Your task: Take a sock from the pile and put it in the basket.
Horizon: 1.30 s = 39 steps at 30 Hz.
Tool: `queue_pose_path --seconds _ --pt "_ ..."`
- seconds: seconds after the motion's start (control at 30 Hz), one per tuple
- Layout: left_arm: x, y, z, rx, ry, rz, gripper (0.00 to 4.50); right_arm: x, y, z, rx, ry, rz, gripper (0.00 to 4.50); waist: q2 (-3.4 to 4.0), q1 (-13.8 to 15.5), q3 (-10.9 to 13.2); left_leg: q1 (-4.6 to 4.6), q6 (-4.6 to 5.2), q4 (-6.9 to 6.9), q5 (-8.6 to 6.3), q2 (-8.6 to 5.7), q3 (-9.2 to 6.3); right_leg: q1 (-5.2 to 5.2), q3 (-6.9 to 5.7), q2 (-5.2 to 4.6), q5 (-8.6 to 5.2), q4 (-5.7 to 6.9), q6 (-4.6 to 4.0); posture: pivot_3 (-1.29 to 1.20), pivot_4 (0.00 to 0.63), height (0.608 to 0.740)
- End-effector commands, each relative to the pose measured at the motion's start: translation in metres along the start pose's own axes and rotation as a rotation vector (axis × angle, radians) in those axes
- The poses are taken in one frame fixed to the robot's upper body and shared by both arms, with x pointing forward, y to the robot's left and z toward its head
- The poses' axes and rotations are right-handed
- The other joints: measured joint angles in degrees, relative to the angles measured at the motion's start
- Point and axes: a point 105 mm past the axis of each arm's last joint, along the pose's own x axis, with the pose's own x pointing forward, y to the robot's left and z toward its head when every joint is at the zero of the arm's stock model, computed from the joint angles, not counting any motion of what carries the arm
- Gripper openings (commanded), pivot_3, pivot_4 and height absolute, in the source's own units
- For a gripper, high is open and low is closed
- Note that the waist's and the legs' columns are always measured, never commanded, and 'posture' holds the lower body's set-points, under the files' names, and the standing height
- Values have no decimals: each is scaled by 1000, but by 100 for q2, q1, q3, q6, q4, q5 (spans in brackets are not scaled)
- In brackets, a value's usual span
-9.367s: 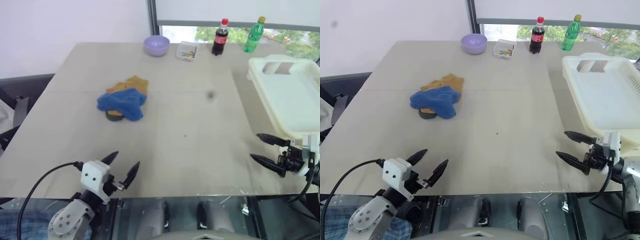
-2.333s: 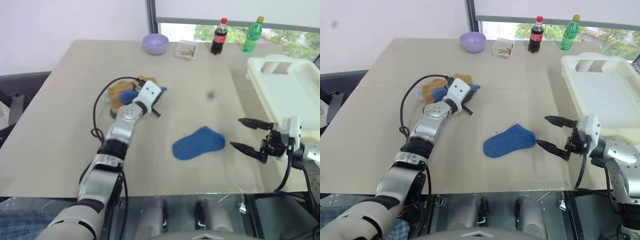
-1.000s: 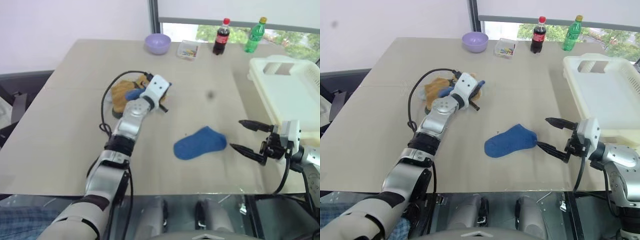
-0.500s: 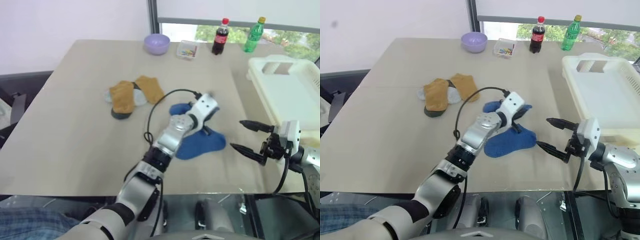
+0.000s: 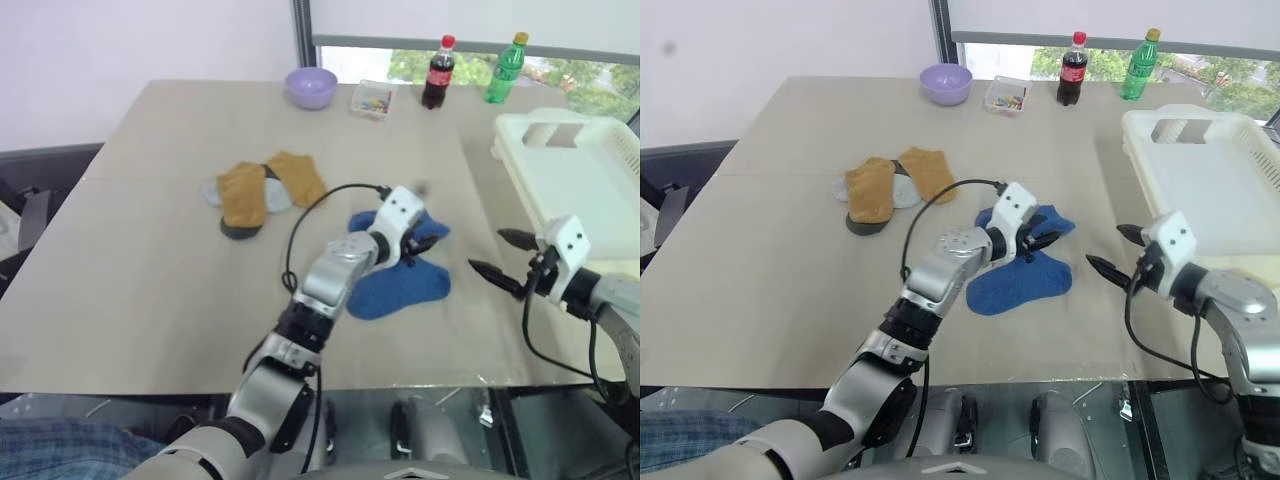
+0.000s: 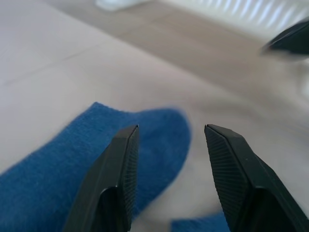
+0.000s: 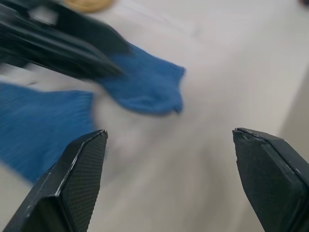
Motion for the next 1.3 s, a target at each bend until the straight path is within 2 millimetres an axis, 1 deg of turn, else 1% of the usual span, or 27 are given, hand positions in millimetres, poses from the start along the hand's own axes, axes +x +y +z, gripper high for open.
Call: queue_pose_path --seconds 0.03,0.1,0.13,0.2,0.3,0.43,0.5,0.57,0.6,0.63,0.7,0.73,0.77,0.83,0.87,0.9,0.97,1.0,1.1,1.2,1.3 --pt "-15 28 12 -40 -42 99 2274 13 -2 1 222 42 -42 4279 1 9 -2 0 0 0 0 -1 -2 1 -2 0 0 1 -1 0 150 733" --pt "-24 50 9 -81 -40 181 2274 22 5 2 340 54 -15 4279 2 9 -2 2 0 2 1 -1 -4 3 -3 1 1 3 -2 0 150 733" --pt "-30 60 11 -128 -60 209 2274 26 6 1 407 62 -13 4279 3 17 -2 0 0 2 1 -3 -6 3 -3 1 1 6 -2 0 150 733" --pt "-44 80 9 -159 -67 274 2274 34 10 -1 551 91 12 4279 3 8 -2 -6 0 0 0 -7 -7 0 -4 0 1 5 -2 0 150 733" --pt "-57 98 -3 -158 -28 339 2274 42 14 -2 652 111 31 4279 5 11 -1 -14 -16 0 10 -12 0 -4 -3 -3 2 0 0 0 150 733" --pt "-64 103 -18 -200 10 343 2274 53 13 2 781 95 29 4279 5 11 -1 -14 -19 -3 11 -13 2 -3 -3 -3 2 -5 1 0 150 733" --pt "-64 101 -23 -255 14 321 2274 57 12 3 826 84 21 4279 5 3 -1 -14 -19 -3 11 -13 2 -3 -4 -2 2 -4 1 0 150 733" --pt "-61 91 -29 -352 32 261 2274 63 10 3 842 80 -1 4279 5 -10 -1 -14 -19 -3 11 -12 3 -3 -3 -2 2 -2 2 0 150 733" --pt "-59 86 -30 -395 35 234 2312 65 9 3 841 76 -10 3713 6 -16 -2 -11 -19 -3 12 -10 3 -2 -2 -1 2 -1 2 0 150 733" --pt "-58 83 -31 -421 38 216 2312 66 9 3 841 74 -15 3391 5 -21 -2 -11 -20 -3 12 -11 3 -3 -2 -1 2 3 2 0 150 733" --pt "-56 79 -34 -446 51 204 2312 68 11 3 844 75 -9 2417 6 -33 -2 -8 -20 -3 12 -10 2 -3 -2 0 2 7 2 0 150 733" --pt "-54 78 -36 -461 62 204 2312 68 12 3 846 75 -8 2034 7 -38 -2 -7 -20 -4 12 -9 2 -3 -1 2 2 8 2 0 150 733" --pt "-52 77 -40 -479 80 206 2312 69 13 2 844 76 -7 1491 7 -40 -2 -7 -20 -4 12 -9 2 -3 -1 2 2 9 2 0 150 733" --pt "-50 78 -47 -501 106 215 2312 70 14 1 838 78 -8 619 7 -36 -3 -6 -20 -4 12 -10 2 -3 -1 1 2 10 2 0 150 733" --pt "-49 79 -53 -520 133 230 2312 70 15 1 835 78 -9 95 8 -24 -3 -6 -20 -4 12 -10 2 -2 -1 1 2 10 2 0 150 733" --pt "-48 81 -57 -536 155 252 2312 71 16 1 832 78 -10 39 9 -14 -4 -5 -19 -4 11 -12 2 -1 -1 0 2 10 2 0 150 733" --pt "-48 84 -61 -556 166 274 1743 70 16 1 820 75 -15 0 11 2 -6 -2 -5 -4 3 -13 1 2 -1 -1 2 10 2 0 150 733" --pt "-48 84 -60 -555 164 274 1560 70 16 1 813 75 -18 0 13 3 -7 -2 -4 -3 3 -13 1 3 0 -1 2 9 3 0 150 733" --pt "-48 82 -55 -585 137 248 103 70 15 0 806 72 -22 0 15 -8 -8 -1 -5 -4 3 -13 2 2 1 -1 1 9 3 0 150 733" --pt "-52 82 -53 -636 103 236 45 69 16 2 789 56 -16 0 15 -7 -8 -2 -18 -5 10 -12 2 1 0 0 1 8 2 0 150 733" --pt "-59 81 -50 -683 61 215 45 68 20 11 772 23 16 0 15 -20 -8 -3 -21 -6 12 -12 3 1 2 -1 1 4 3 0 150 733"
